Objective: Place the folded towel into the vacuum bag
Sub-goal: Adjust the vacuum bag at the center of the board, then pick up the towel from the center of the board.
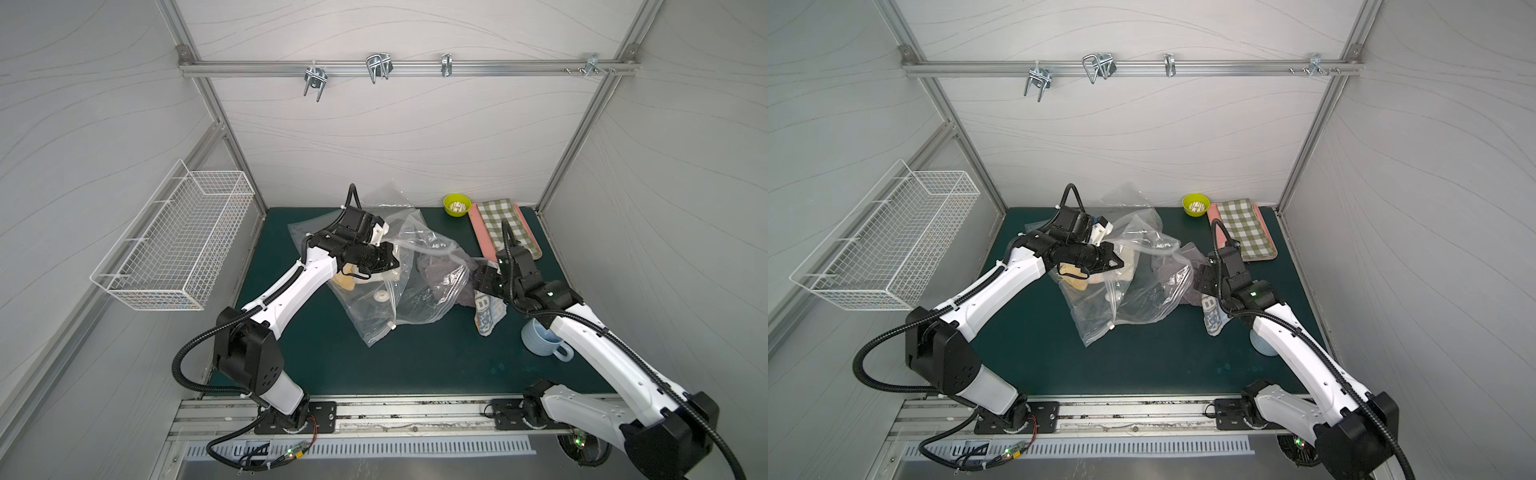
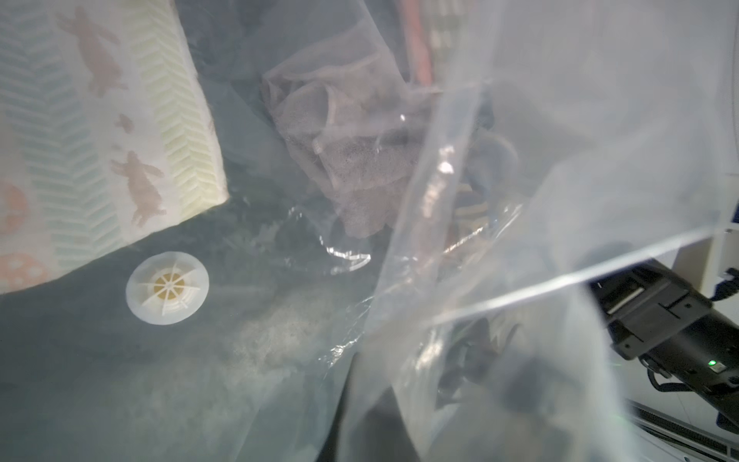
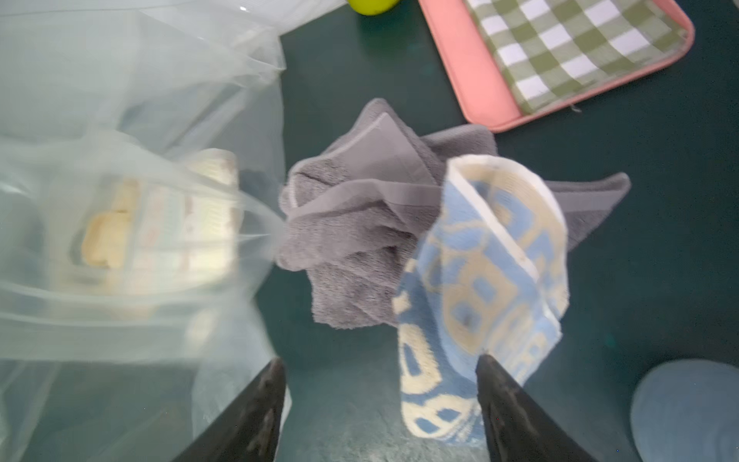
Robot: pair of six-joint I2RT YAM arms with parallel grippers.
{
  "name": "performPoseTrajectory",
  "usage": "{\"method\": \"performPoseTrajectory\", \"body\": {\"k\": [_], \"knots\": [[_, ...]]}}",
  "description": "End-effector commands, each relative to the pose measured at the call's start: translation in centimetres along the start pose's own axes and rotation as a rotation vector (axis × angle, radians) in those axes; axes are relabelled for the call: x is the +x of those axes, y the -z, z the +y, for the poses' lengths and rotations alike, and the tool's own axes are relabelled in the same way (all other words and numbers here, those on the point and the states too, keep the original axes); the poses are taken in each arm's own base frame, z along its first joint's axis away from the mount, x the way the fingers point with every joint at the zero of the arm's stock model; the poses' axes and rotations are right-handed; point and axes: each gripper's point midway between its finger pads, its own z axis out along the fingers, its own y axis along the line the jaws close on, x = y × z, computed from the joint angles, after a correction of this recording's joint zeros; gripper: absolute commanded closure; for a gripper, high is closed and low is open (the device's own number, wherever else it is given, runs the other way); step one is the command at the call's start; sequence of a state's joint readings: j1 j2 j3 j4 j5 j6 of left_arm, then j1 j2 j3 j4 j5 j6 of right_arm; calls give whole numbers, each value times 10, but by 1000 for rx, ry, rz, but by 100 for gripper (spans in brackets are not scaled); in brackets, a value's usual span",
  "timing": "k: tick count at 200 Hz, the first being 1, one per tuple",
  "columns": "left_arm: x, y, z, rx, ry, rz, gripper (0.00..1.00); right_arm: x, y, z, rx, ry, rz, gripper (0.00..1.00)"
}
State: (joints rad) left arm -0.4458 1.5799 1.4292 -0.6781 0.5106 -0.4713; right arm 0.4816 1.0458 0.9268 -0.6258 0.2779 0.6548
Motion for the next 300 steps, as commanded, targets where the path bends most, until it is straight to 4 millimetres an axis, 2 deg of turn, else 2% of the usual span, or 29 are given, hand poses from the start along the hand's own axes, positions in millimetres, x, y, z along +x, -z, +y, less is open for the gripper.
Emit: {"method": "performPoseTrajectory", "body": {"k": [1,30,85,145,157,170,201,216,237,257,280,300], "knots": [[-13,-2,-2,8,-4,-28,100,11,-1,-28,76,-74,34,24],[-10,-5,-2,10,-3,-17,100,16,-15,-37,60,-97,81,22],[-7,-9,-5,13,-8,-5,100,15,-36,-22,10,-10,147,18],[-3,-14,-7,11,-14,14,100,41,-72,-38,81,-13,228,21],[-3,-14,-7,10,-13,17,100,46,-77,-39,68,-20,240,26],[-2,-15,-6,9,-14,20,100,49,-80,-38,43,-30,246,37],[-1,-17,-5,5,-10,25,100,48,-79,-35,-5,-25,232,85],[-1,-18,-4,2,-3,26,100,42,-72,-32,-26,-15,210,100],[-1,-20,-3,3,6,29,100,24,-54,-17,-98,15,151,100],[-1,-22,-2,3,10,35,100,2,-26,6,-203,54,95,100],[1,-25,-1,1,14,45,100,-29,17,44,-359,99,11,100],[2,-28,-1,2,18,54,100,-54,68,88,-507,196,-127,100]]}}
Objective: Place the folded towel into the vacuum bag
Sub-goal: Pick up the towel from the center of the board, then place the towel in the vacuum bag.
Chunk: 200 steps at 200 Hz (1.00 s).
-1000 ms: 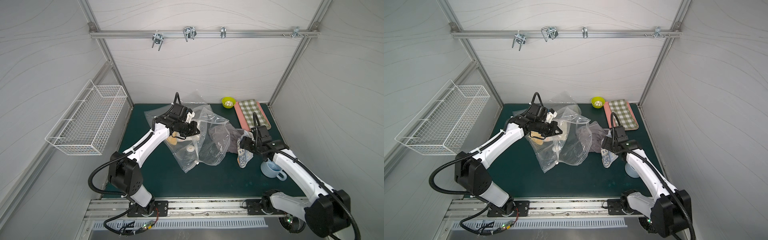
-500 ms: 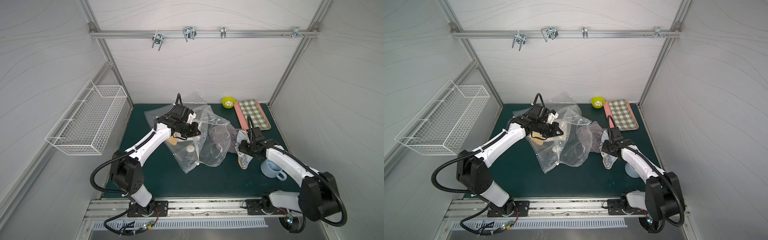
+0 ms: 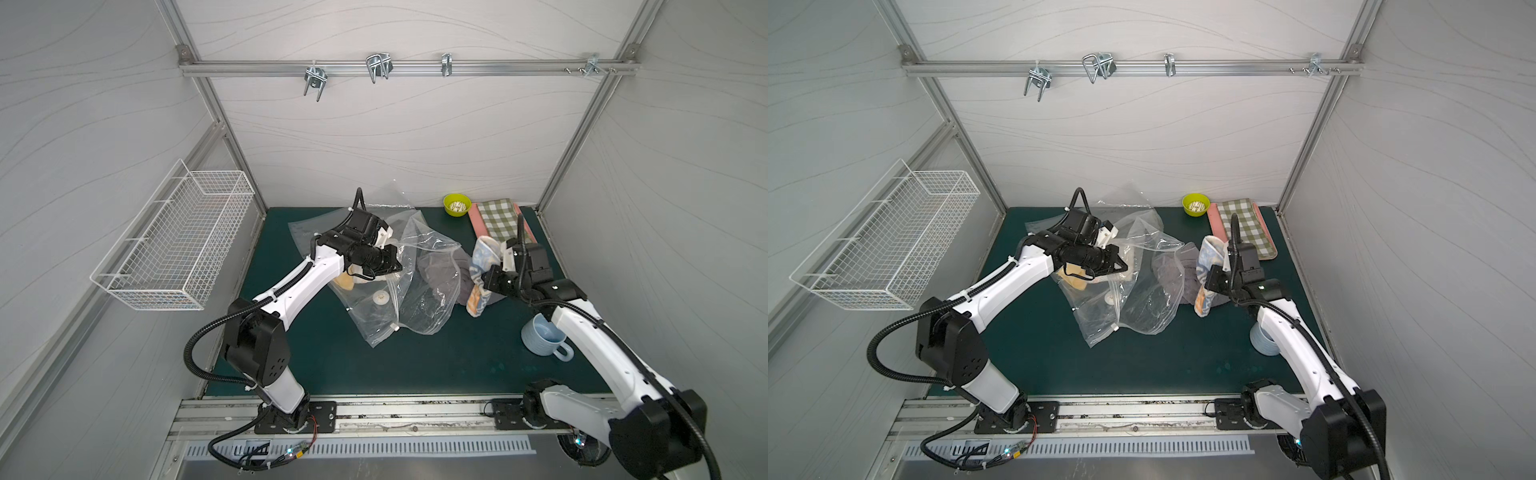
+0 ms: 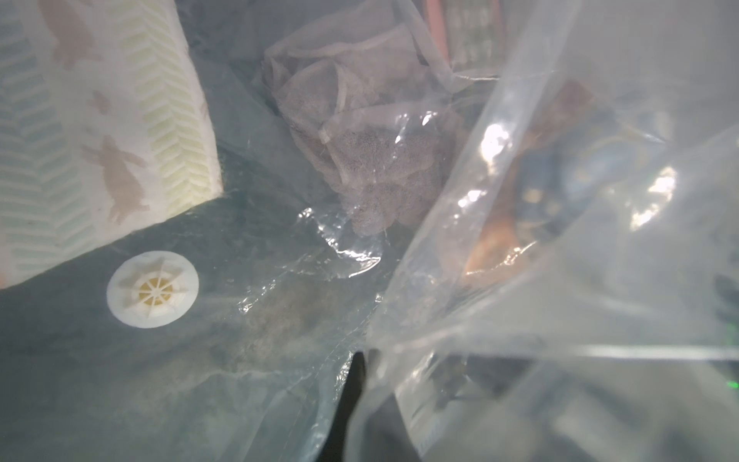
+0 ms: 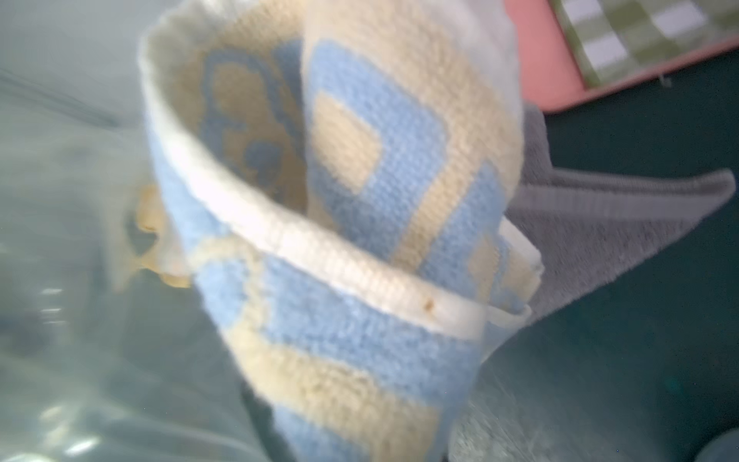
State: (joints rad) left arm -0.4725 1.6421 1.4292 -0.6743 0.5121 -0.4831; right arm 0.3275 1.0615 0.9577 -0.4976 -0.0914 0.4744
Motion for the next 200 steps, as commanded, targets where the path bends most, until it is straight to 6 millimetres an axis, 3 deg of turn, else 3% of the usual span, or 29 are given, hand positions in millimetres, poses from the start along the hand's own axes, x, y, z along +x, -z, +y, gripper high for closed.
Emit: {"method": "performPoseTrajectory", "body": {"k": [1,25,41,61,78,106,143,172,200], "knots": [[-7,-4,-7,19,-5,-7,100,-33,47,70,-218,152,-137,100],[-7,-5,-6,17,0,-2,100,-53,95,137,-405,279,-277,100],[-5,-7,-5,14,4,4,100,-51,114,176,-520,336,-322,100],[-6,-8,-6,18,6,8,100,-28,109,210,-634,381,-248,100],[-6,-7,-7,20,5,7,100,0,86,223,-625,451,-169,100],[-9,4,-16,33,-12,-8,100,38,20,195,-484,399,-33,100],[-13,25,-28,24,-31,-37,100,90,-56,133,-222,317,167,100],[-16,42,-44,63,-69,-64,100,111,-87,88,-61,179,275,100],[-18,62,-59,78,-125,-89,100,107,-95,71,-27,101,270,100]]}}
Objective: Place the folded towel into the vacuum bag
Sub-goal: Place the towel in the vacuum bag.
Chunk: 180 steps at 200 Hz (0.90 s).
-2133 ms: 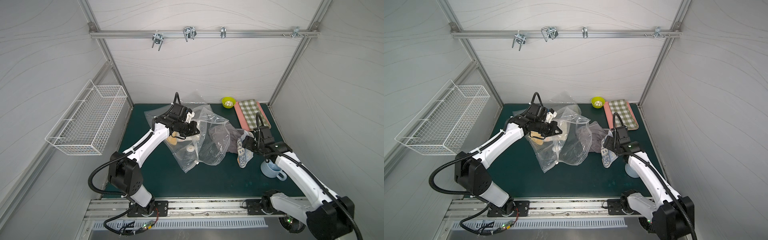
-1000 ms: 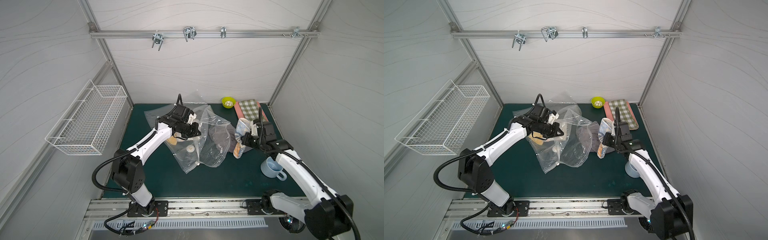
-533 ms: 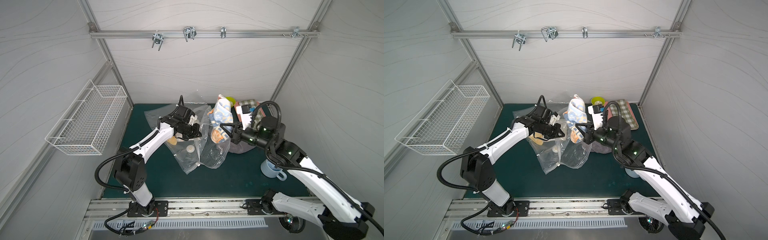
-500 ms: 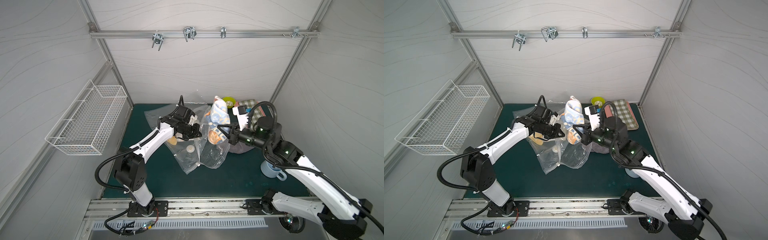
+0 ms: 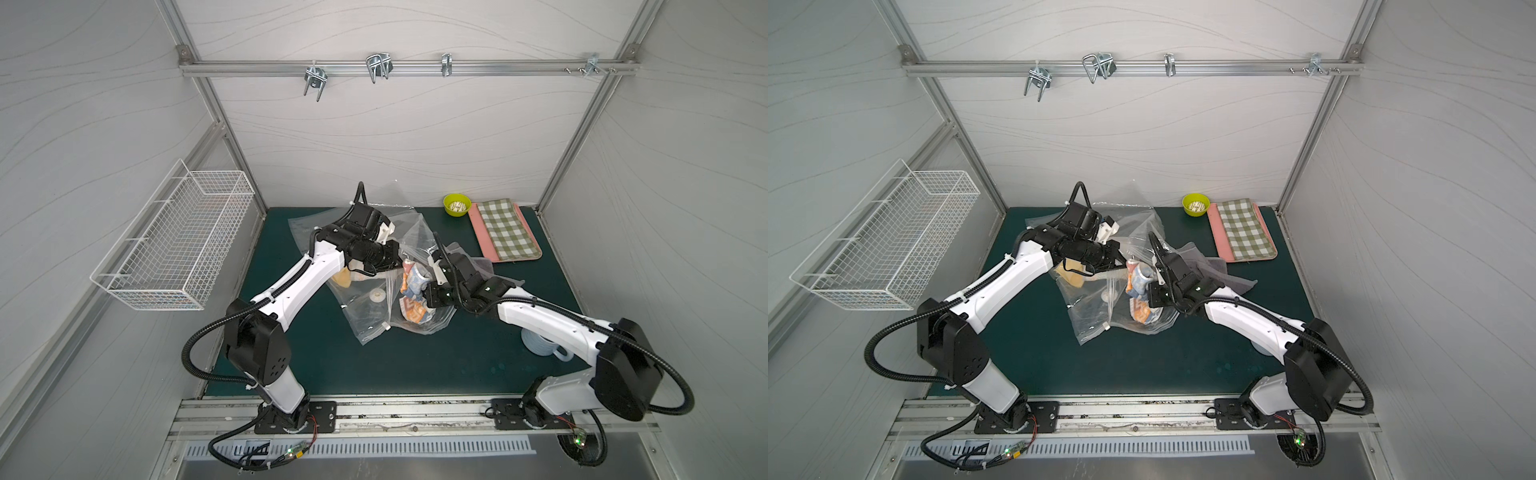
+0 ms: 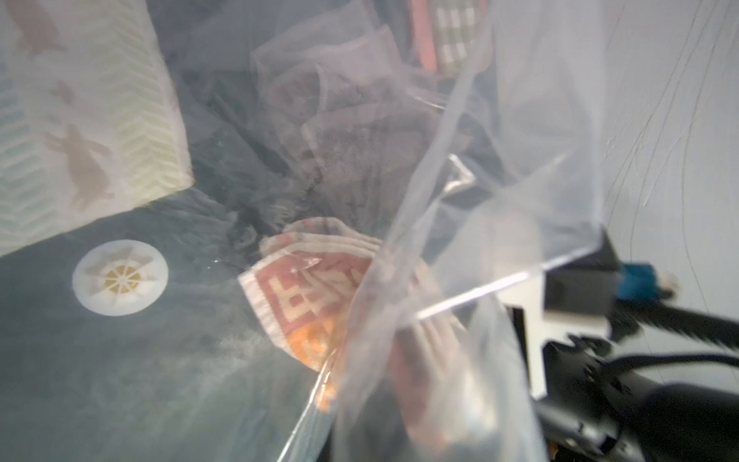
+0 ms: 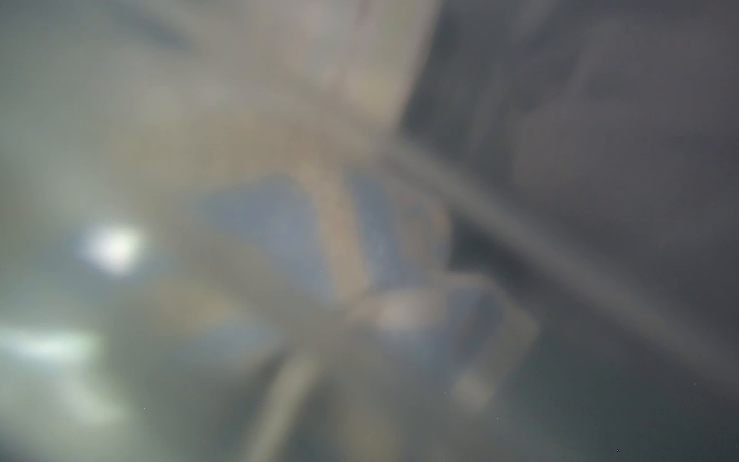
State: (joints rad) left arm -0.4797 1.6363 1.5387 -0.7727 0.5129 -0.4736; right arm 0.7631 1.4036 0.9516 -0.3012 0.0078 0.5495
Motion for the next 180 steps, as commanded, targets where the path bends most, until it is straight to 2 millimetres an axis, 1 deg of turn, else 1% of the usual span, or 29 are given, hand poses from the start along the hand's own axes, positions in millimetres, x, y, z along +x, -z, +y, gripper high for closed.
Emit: {"method": "performPoseTrajectory", "body": {"k": [1,25,43,56,67,76,80,88,93,99,109,123,139,151,160,180], "knots": [[-13,40,-38,68,-105,-83,100,0,-1,-21,57,-115,3,100],[-15,54,-48,80,-150,-104,100,-10,3,-25,78,-125,-22,100],[-11,56,-53,100,-161,-92,100,-21,5,-20,68,-123,-43,100],[-7,50,-54,98,-169,-72,100,-33,6,-9,30,-110,-62,100],[-2,42,-52,95,-168,-53,100,-42,6,3,-13,-104,-70,100],[1,36,-53,101,-166,-42,100,-51,6,17,-63,-92,-80,100],[2,33,-54,107,-165,-36,100,-56,6,24,-96,-83,-86,93],[3,28,-53,117,-154,-29,100,-64,9,41,-171,-60,-99,68],[3,25,-52,122,-146,-28,100,-69,12,48,-203,-54,-111,57],[4,22,-51,123,-138,-27,100,-74,17,56,-232,-50,-132,48],[3,19,-47,113,-131,-26,100,-83,26,64,-260,-30,-173,40],[2,15,-41,89,-126,-23,100,-91,40,61,-224,-19,-217,34],[1,12,-34,51,-117,-23,100,-94,59,54,-174,21,-253,33],[0,9,-27,17,-106,-25,100,-93,72,46,-134,44,-267,33],[-1,7,-23,0,-95,-24,100,-90,81,37,-90,52,-278,33],[-1,3,-20,-2,-83,-14,100,-82,98,12,11,37,-296,33]]}}
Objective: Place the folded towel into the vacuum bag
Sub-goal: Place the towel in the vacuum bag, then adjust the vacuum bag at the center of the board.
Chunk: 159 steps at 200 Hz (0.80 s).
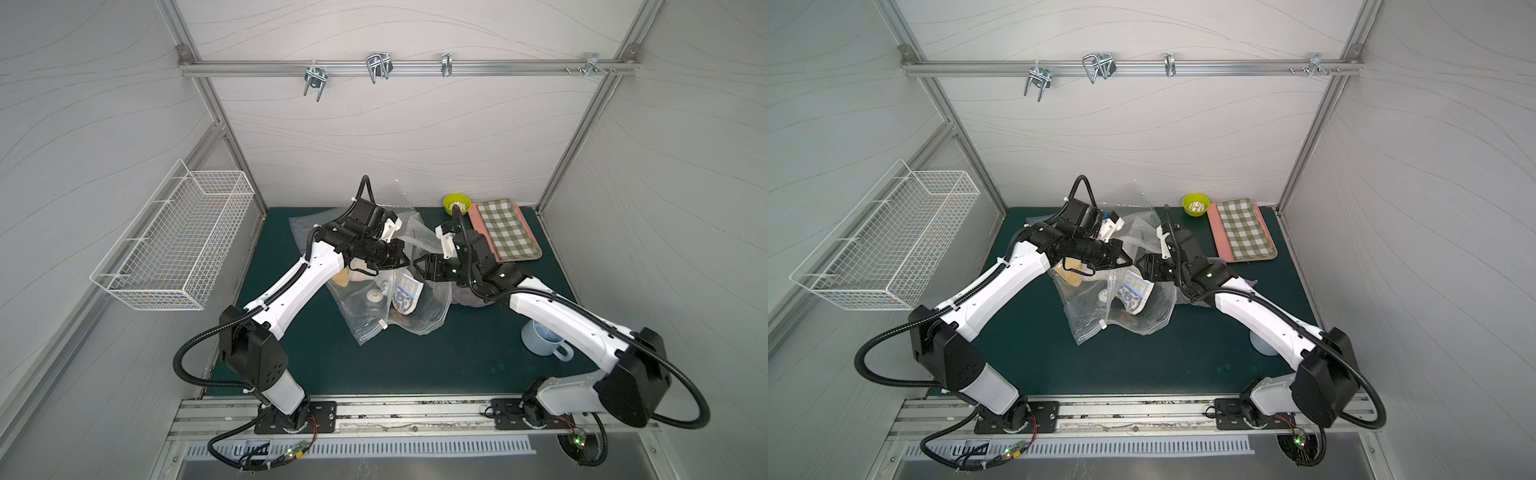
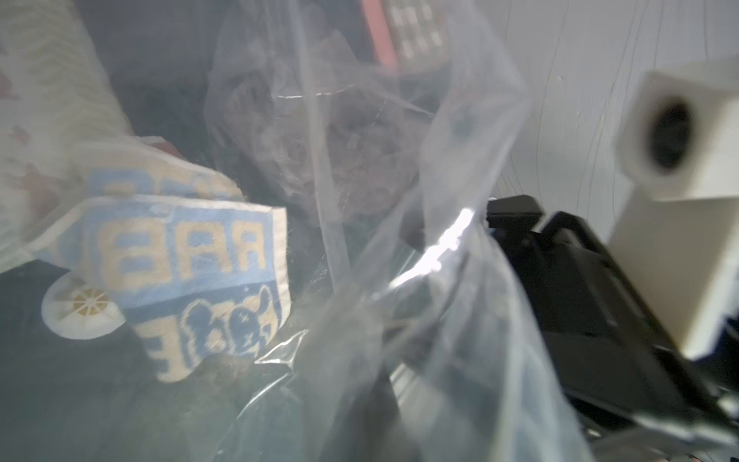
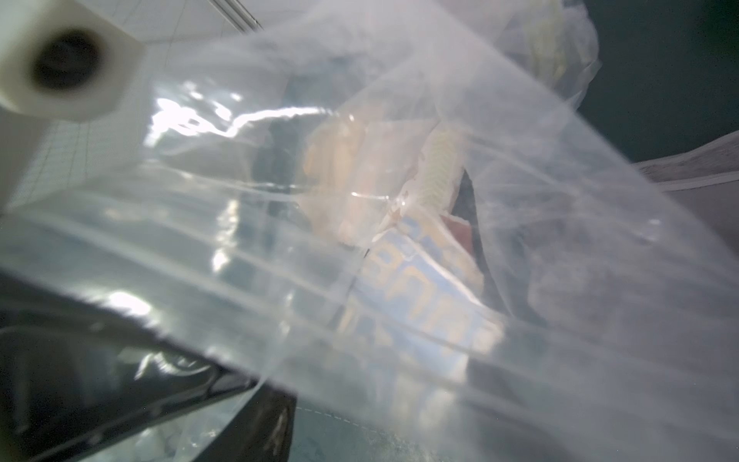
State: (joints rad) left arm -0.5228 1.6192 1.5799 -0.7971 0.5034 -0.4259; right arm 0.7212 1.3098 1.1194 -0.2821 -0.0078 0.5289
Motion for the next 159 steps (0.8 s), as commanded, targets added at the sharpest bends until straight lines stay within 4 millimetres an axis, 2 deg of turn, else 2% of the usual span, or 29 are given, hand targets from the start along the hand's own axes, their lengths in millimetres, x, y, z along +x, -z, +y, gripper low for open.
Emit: {"method": "performPoseTrajectory", "body": {"k": [1,19,31,63,83,105,125,141,159], "knots": [[-6,-5,3,-22,12,-9,100,-4,34,-26,143,40,-41,33],[-7,-8,4,-17,17,-8,100,6,47,-48,230,26,-61,33],[-8,-8,3,-11,16,-9,100,20,46,-61,257,0,-42,32],[-8,-8,1,0,9,-11,100,60,20,-71,214,-69,55,33],[-8,-5,-2,6,3,-15,100,76,2,-74,187,-107,92,36],[-10,1,-3,8,-7,-29,100,83,-13,-77,179,-131,117,55],[-17,11,3,28,32,-59,100,78,-17,-77,175,-124,112,82],[-26,22,15,43,86,-100,100,67,-16,-71,150,-107,87,100],[-32,30,33,18,126,-141,100,46,-12,-51,67,-69,37,100]]}}
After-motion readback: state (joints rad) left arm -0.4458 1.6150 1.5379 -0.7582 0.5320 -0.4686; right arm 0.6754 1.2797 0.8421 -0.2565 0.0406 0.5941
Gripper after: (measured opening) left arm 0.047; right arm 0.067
